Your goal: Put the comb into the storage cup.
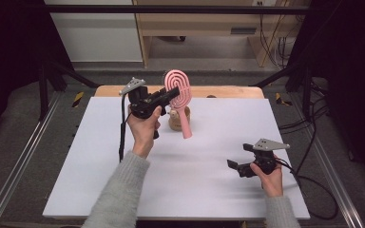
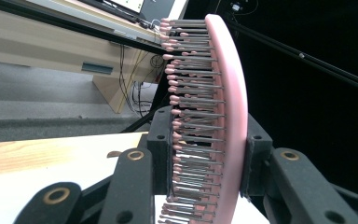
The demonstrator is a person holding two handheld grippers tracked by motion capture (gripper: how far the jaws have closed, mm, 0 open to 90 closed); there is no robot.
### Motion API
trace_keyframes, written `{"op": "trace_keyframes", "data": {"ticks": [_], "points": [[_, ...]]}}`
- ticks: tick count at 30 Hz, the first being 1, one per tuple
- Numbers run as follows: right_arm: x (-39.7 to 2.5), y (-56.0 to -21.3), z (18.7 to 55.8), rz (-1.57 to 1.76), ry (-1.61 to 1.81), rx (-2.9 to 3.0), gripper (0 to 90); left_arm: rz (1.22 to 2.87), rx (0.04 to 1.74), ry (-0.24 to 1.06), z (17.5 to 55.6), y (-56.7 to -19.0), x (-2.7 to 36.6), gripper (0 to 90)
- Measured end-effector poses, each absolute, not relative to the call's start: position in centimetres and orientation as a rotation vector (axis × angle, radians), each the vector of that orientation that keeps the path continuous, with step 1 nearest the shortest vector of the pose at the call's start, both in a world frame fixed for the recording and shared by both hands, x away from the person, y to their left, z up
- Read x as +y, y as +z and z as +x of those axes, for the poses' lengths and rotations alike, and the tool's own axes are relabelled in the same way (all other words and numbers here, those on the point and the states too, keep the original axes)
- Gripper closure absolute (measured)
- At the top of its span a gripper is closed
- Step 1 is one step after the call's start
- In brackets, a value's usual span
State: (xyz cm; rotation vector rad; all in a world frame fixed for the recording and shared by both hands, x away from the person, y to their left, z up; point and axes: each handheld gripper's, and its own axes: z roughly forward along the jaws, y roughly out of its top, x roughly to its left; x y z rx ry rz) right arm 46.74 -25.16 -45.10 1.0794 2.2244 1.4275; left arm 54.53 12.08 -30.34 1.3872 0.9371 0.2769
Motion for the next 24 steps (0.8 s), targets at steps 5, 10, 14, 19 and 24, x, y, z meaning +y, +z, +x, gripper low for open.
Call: {"op": "trace_keyframes", "data": {"ticks": [5, 10, 14, 19, 24], "points": [[-25.2, -45.1, 46.7, 1.082, 1.433, 2.222, 1.8, 1.382, 0.938, 0.283, 55.1, -29.9, 11.9, 63.7], [-25.2, -45.0, 46.7, 1.08, 1.433, 2.221, 1.7, 1.375, 0.939, 0.29, 55.6, -29.6, 11.8, 63.7], [-25.3, -45.0, 46.7, 1.078, 1.434, 2.221, 1.7, 1.375, 0.946, 0.296, 56.1, -29.4, 11.7, 63.7], [-25.2, -45.0, 46.7, 1.076, 1.432, 2.221, 1.7, 1.372, 0.952, 0.304, 56.7, -29.3, 11.6, 63.7], [-25.3, -45.0, 46.7, 1.075, 1.435, 2.22, 1.7, 1.362, 0.961, 0.306, 57.3, -29.2, 11.5, 63.7]]}}
